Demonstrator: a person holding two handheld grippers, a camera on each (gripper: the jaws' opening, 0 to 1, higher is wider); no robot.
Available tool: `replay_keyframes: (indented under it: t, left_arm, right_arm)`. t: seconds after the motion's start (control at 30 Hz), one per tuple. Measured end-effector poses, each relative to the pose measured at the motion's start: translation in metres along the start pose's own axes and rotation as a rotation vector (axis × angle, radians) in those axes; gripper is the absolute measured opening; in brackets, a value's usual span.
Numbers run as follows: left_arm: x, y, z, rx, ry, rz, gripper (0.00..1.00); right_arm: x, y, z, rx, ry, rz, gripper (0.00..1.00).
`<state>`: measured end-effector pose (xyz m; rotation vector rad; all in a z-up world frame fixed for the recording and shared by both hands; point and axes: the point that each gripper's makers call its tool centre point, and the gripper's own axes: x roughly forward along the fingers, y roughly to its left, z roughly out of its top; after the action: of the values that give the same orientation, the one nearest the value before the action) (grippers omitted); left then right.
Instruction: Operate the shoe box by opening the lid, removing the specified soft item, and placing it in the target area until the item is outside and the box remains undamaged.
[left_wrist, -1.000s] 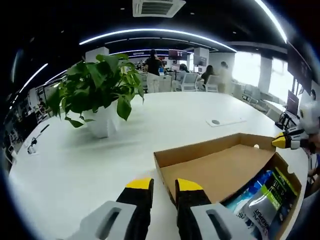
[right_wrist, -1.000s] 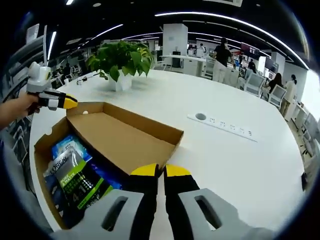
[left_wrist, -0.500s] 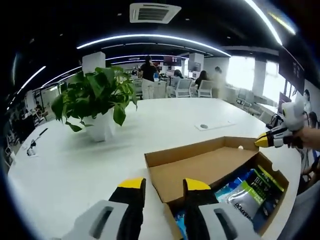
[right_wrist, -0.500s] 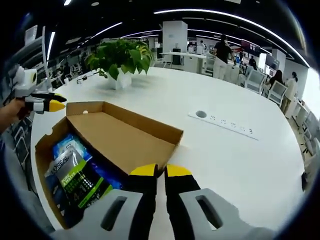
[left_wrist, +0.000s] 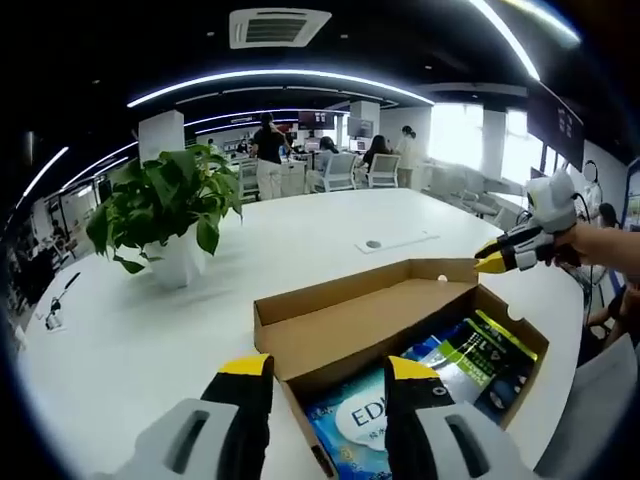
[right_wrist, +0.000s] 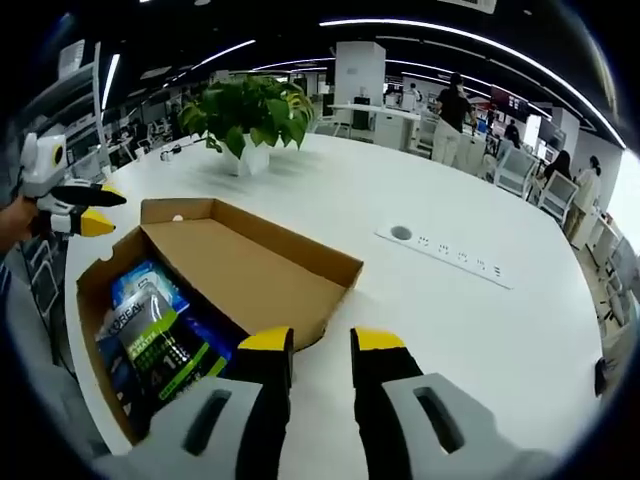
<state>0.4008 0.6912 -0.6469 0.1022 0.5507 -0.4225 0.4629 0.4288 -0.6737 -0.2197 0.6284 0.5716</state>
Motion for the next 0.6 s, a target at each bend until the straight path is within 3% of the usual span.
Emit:
replay_keyframes:
  t: [0.37,0.6]
  left_arm:
    - [-0.006,-0.024,-0.008,0.051,0.054,-0.067,0.49]
    - [-0.007,-0.041,-0.021,0.025,0.111,-0.109,0.48]
  right_arm:
    - [-0.022,0.018,-0.006,-0.082,0.027,0.075,0.33]
    - [-0.036,0.037,-0.010,-0.096,0.041,0.134,0.34]
